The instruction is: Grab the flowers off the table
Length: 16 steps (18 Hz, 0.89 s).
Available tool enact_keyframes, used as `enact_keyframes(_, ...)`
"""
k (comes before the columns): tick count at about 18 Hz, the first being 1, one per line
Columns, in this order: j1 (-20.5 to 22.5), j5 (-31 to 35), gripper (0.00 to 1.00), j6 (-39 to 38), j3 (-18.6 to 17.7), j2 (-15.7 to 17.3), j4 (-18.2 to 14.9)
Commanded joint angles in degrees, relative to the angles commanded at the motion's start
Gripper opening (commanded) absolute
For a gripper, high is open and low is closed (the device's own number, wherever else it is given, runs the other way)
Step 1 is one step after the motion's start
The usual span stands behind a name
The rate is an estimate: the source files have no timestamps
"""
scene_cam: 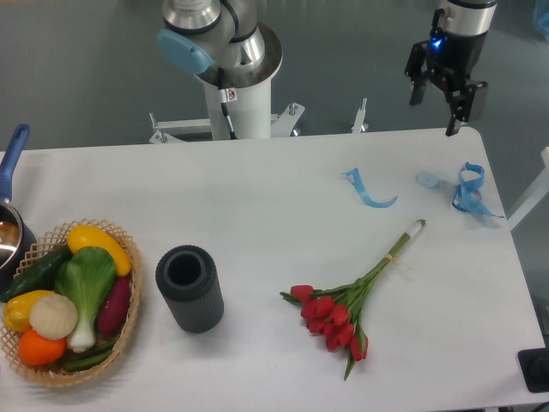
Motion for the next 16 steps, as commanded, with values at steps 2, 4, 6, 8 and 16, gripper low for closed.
enact_keyframes(2,-0.1,0.0,1.00,0.1,-0.2,-0.1,0.0)
enact_keyframes(4,-0.2,0.0,1.00,0.1,-0.4,-0.1,0.3)
enact_keyframes(6,-0.3,0.1,1.00,0.1,-0.9,0.0,0.4)
enact_keyframes(8,-0.3,0.1,1.00,0.0,-1.3,-0.1,0.5)
enact_keyframes(16,-2.2,0.3,1.00,-7.3,-1.7,-3.8,1.5)
